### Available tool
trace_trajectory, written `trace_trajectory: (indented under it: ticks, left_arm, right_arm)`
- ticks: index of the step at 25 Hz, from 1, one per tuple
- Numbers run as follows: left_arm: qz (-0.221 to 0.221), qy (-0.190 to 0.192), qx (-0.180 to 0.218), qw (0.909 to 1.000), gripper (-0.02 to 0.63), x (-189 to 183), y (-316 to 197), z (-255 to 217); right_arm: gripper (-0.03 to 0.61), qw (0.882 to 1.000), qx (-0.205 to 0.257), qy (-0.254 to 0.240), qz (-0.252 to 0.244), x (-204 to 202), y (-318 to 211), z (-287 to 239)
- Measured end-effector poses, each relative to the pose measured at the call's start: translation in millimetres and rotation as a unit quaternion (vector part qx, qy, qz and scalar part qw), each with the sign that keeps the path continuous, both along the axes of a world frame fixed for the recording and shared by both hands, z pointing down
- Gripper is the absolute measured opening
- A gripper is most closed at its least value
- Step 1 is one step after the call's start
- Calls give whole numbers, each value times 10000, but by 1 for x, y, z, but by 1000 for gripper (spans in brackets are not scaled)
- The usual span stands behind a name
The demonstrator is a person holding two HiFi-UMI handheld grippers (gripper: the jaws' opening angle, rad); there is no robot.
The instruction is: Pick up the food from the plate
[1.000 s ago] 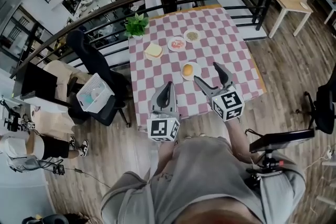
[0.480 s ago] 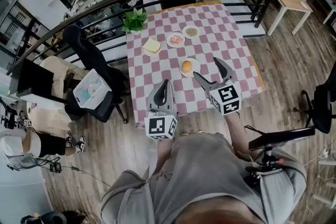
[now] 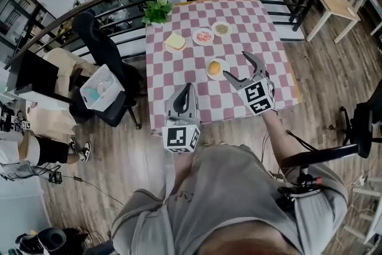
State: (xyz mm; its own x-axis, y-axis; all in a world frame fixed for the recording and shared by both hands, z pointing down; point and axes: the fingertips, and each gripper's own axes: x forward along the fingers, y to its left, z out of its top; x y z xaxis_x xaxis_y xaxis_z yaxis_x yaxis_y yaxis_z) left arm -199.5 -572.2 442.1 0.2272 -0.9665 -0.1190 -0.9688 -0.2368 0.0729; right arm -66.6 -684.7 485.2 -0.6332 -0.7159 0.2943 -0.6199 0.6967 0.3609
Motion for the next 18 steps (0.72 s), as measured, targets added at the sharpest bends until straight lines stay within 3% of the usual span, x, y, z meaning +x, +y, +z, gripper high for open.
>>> trace_trajectory:
  ticks: [4, 7, 14, 18]
  left_arm:
    - [-42, 44, -33, 10000, 9, -4, 4, 4]
    - [-16, 35, -1, 10000, 9, -5, 6, 5]
    - [107, 5, 155, 9998, 9, 0, 15, -4]
    - [55, 6, 53, 10000, 9, -3, 14, 3]
  right_arm:
    - [376, 9961, 183, 861, -74, 4, -21, 26]
    - [376, 9867, 367, 1566, -214, 3, -40, 48]
    - [374, 9452, 398, 3088, -987, -11, -69, 128]
    - [374, 9288, 38, 3484, -1263, -22, -89, 180]
